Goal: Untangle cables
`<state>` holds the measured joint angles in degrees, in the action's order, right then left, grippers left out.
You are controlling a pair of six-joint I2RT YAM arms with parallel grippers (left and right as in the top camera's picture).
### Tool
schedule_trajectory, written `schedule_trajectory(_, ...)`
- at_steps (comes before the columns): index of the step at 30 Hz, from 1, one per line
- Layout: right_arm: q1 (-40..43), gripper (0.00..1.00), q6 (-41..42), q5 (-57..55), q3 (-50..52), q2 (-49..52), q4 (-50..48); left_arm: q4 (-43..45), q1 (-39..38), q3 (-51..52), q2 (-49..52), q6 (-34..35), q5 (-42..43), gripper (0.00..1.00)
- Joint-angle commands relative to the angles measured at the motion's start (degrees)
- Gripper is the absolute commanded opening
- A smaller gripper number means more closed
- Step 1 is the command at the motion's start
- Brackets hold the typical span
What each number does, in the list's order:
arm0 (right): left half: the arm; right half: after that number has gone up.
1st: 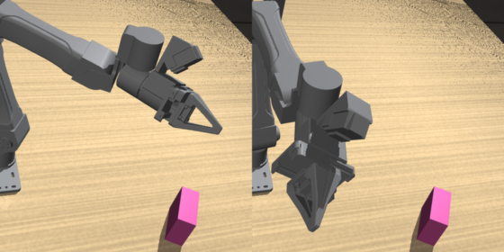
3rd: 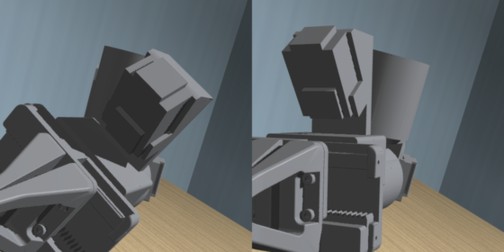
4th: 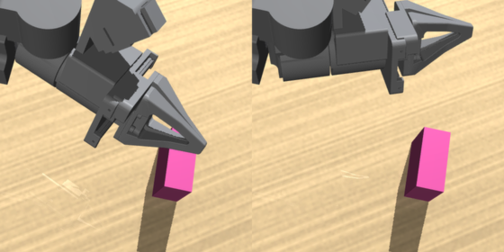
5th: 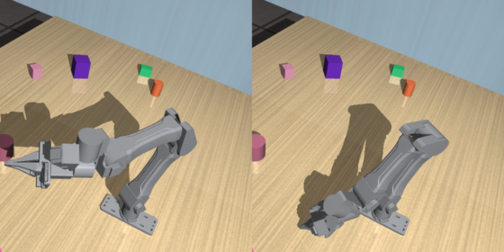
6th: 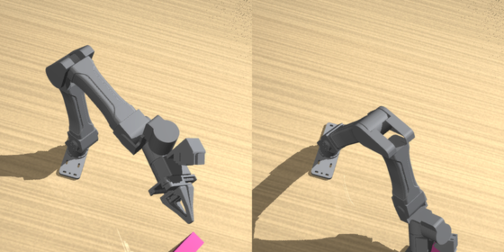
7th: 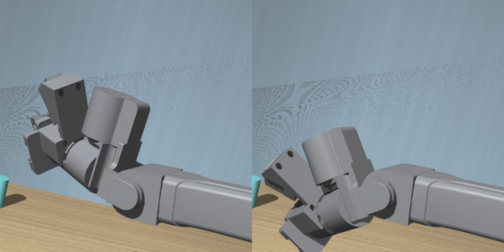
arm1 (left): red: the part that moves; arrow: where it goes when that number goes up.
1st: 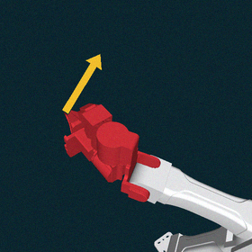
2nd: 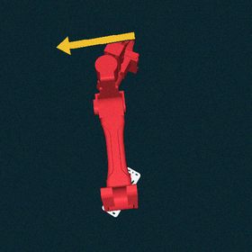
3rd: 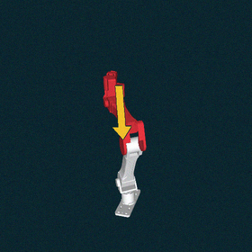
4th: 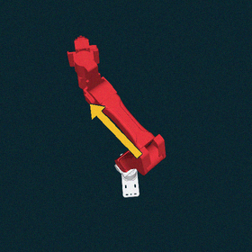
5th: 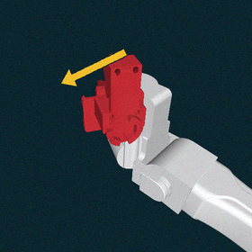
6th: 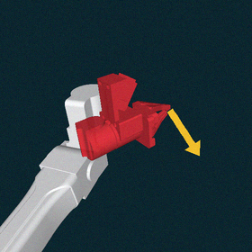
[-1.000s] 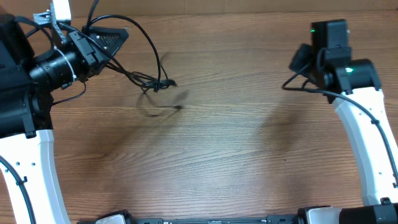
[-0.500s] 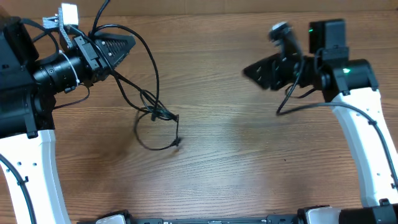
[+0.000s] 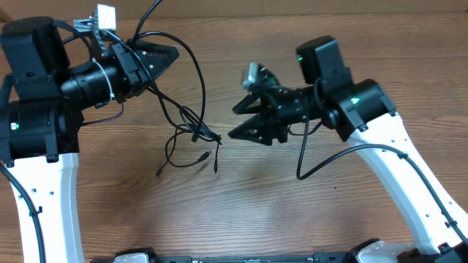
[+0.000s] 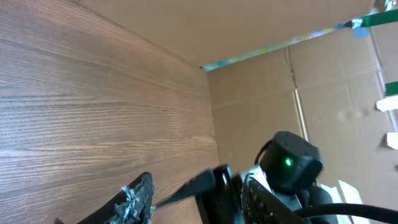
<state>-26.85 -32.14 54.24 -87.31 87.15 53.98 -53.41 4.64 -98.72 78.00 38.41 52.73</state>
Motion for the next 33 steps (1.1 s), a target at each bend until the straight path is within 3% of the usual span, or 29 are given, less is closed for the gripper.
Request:
schedule_trajectory(1, -2.1, 0.56, -1.1, 1.4, -0.1, -0.8, -0.5, 0.3, -1.1, -1.6, -1.2, -1.1, -3.0, 0.46)
schedule_trajectory(11, -3.2, 0.55, -0.4, 6.0, -0.1, -0.8, -3.1, 0.1, -2.2, -1.6, -1.2, -1.2, -5.6, 0.43)
schedule_trajectory(19, -3.2, 0.46, 13.4, 8.2, -0.1, -0.8, -16.0, 0.7, -7.0, -1.6, -1.1, -1.1, -8.4, 0.43)
schedule_trajectory(22, -3.2, 0.32, 17.0, 8.2, -0.1, -0.8, -18.9, 1.0, -7.8, -1.6, -1.0, -1.1, -9.1, 0.43)
schedule_trajectory(25, -3.2, 0.04, 19.1, 8.2, -0.1, -0.8, -20.1, 1.0, -8.1, -1.6, -0.7, -1.1, -9.9, 0.43)
schedule_trajectory(26, -3.2, 0.04, 19.1, 7.5, -0.1, -0.8, -20.0, 1.0, -8.1, -1.6, -0.6, -1.1, -9.9, 0.43)
schedule_trajectory(28, -3.2, 0.04, 20.9, 2.0, -0.1, -0.8, -19.8, 0.9, -8.1, -1.6, -0.5, -1.1, -9.8, 0.43)
schedule_trajectory(33, -1.9, 0.04, 26.6, -35.0, -0.1, -0.8, -18.9, 0.7, -8.0, -1.6, -0.5, -1.2, -9.2, 0.44)
